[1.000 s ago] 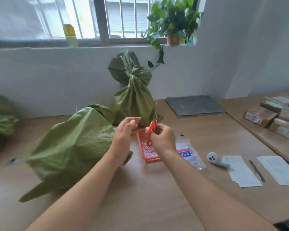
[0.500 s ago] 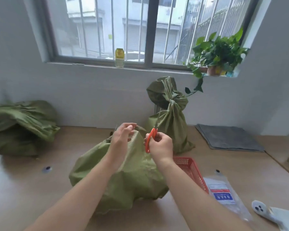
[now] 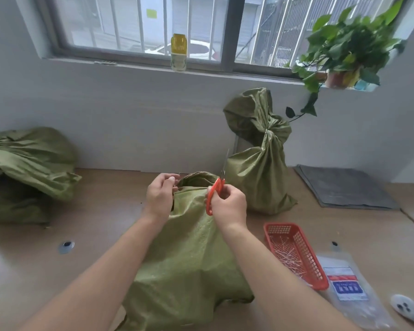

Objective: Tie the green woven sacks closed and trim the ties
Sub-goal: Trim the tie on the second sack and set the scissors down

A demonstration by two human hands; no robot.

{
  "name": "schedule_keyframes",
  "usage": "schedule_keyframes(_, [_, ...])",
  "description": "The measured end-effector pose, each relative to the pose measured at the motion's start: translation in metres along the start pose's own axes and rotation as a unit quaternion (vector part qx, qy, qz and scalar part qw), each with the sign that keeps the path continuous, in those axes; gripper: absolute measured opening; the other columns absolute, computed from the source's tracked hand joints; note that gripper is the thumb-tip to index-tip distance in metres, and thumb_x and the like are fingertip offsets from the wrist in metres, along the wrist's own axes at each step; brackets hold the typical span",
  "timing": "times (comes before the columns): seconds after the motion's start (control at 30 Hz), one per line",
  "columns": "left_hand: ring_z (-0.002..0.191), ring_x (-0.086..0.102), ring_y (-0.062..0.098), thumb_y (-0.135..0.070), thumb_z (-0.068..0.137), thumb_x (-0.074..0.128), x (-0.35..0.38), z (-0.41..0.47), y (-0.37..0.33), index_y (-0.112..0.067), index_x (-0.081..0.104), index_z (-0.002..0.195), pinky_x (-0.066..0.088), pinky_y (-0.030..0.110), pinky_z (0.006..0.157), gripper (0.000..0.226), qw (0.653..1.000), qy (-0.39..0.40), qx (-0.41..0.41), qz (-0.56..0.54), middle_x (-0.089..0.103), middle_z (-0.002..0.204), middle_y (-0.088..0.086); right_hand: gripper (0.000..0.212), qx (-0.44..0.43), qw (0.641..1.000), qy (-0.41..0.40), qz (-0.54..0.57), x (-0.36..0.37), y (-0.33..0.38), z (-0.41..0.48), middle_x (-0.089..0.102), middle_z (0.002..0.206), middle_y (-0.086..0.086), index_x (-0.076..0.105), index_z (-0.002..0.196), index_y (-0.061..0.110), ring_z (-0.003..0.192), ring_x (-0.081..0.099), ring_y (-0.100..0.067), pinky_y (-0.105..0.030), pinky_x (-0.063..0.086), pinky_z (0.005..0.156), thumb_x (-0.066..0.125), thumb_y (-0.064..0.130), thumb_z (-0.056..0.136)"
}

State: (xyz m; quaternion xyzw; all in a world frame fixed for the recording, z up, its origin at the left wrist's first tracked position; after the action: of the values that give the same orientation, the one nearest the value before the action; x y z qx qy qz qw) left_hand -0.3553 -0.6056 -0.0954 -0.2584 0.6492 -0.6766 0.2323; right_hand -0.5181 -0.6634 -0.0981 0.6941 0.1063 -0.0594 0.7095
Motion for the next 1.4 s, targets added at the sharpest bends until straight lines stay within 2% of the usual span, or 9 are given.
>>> schedule_keyframes(0.3, [0.090, 0.065, 0.026, -0.013, 0.102, 0.052, 0.005, 0.088, 0.044, -0.019, 0.069, 0.099, 0.055, 0.044, 0.081, 0.019, 0.994, -0.025, -0.036, 0.097, 0.070, 0.102, 0.018, 0.032, -0.011, 1.000, 0.006, 0.009, 0.036, -0.007, 0.083, 0.076, 0.073, 0.003, 0.073, 0.077, 0.018, 0.074, 0.075, -0.019, -0.047, 0.063, 0.074, 0.068, 0.044, 0.094])
schedule_keyframes(0.4, [0.099, 0.072, 0.030, -0.009, 0.099, 0.058, 0.011, 0.119, 0.066, -0.020, 0.071, 0.103, 0.059, 0.054, 0.091, 0.017, 0.988, -0.026, -0.053, 0.140, 0.072, 0.101, 0.009, 0.029, -0.008, 1.000, 0.020, 0.021, 0.050, -0.014, 0.107, 0.076, 0.073, 0.002, 0.072, 0.077, 0.022, 0.074, 0.076, -0.020, -0.048, 0.064, 0.075, 0.068, 0.046, 0.093])
schedule_keyframes(0.47, [0.102, 0.072, 0.029, -0.004, 0.096, 0.063, 0.017, 0.138, 0.078, -0.015, 0.071, 0.114, 0.057, 0.050, 0.097, 0.022, 0.985, -0.037, -0.065, 0.154, 0.072, 0.101, 0.003, 0.027, -0.009, 0.999, 0.026, 0.021, 0.058, -0.019, 0.122, 0.076, 0.073, 0.002, 0.072, 0.078, 0.023, 0.075, 0.076, -0.020, -0.048, 0.064, 0.076, 0.068, 0.047, 0.090])
schedule_keyframes(0.6, [0.101, 0.066, 0.016, -0.015, 0.091, 0.075, 0.032, 0.170, 0.100, -0.016, 0.071, 0.128, 0.047, 0.025, 0.099, 0.038, 0.960, -0.050, -0.065, 0.267, 0.075, 0.111, 0.002, 0.029, 0.003, 0.999, 0.041, 0.026, 0.066, -0.033, 0.145, 0.077, 0.076, 0.001, 0.072, 0.080, 0.019, 0.077, 0.076, -0.020, -0.049, 0.063, 0.078, 0.069, 0.045, 0.090])
schedule_keyframes(0.7, [0.113, 0.066, 0.022, -0.020, 0.090, 0.077, 0.042, 0.190, 0.119, -0.017, 0.070, 0.131, 0.046, 0.029, 0.103, 0.041, 0.943, -0.055, -0.066, 0.320, 0.075, 0.118, 0.005, 0.029, 0.009, 0.998, 0.050, 0.036, 0.066, -0.045, 0.153, 0.077, 0.078, 0.001, 0.073, 0.081, 0.019, 0.078, 0.076, -0.022, -0.051, 0.063, 0.077, 0.069, 0.047, 0.089])
schedule_keyframes(0.97, [0.100, 0.068, 0.028, -0.018, 0.093, 0.073, 0.054, 0.209, 0.138, -0.012, 0.081, 0.097, 0.048, 0.028, 0.089, 0.011, 0.925, -0.065, 0.011, 0.374, 0.074, 0.101, 0.007, 0.025, 0.012, 0.997, 0.053, 0.050, 0.055, -0.058, 0.153, 0.076, 0.079, -0.001, 0.071, 0.080, 0.020, 0.079, 0.076, -0.024, -0.051, 0.063, 0.077, 0.070, 0.042, 0.091])
schedule_keyframes(1.13, [0.086, 0.065, 0.022, -0.013, 0.088, 0.078, 0.053, 0.185, 0.104, -0.015, 0.081, 0.086, 0.052, 0.031, 0.082, 0.004, 0.946, -0.063, 0.063, 0.313, 0.061, 0.096, 0.001, 0.030, 0.021, 0.998, 0.049, 0.041, 0.036, -0.051, 0.144, 0.077, 0.078, -0.003, 0.072, 0.081, 0.014, 0.078, 0.075, -0.028, -0.053, 0.061, 0.078, 0.069, 0.042, 0.090])
schedule_keyframes(1.27, [0.084, 0.063, 0.016, -0.011, 0.084, 0.083, 0.048, 0.154, 0.049, -0.018, 0.081, 0.081, 0.056, 0.033, 0.085, 0.008, 0.967, -0.024, 0.082, 0.241, 0.057, 0.099, -0.002, 0.029, 0.011, 0.997, 0.060, 0.037, 0.006, -0.045, 0.123, 0.077, 0.082, -0.010, 0.073, 0.085, 0.012, 0.076, 0.073, -0.029, -0.055, 0.060, 0.078, 0.073, 0.040, 0.093])
schedule_keyframes(1.4, [0.093, 0.067, 0.018, -0.011, 0.081, 0.086, 0.039, 0.116, 0.003, -0.025, 0.084, 0.077, 0.058, 0.042, 0.093, 0.015, 0.968, 0.060, 0.102, 0.220, 0.063, 0.095, -0.008, 0.030, -0.034, 0.993, 0.098, -0.055, -0.021, -0.039, 0.093, 0.077, 0.081, -0.004, 0.070, 0.087, 0.018, 0.078, 0.072, -0.027, -0.050, 0.059, 0.076, 0.070, 0.047, 0.094])
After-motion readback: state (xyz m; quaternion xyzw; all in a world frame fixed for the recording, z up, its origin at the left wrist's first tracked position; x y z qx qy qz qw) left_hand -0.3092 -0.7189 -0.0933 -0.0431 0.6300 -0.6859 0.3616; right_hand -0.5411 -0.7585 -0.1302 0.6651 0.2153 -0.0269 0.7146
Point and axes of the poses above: each hand's wrist, its own z-axis towards the middle knuckle, its own x-axis out of the palm, y = z × x, the point moved 3 cm from there along z, towards the middle knuckle
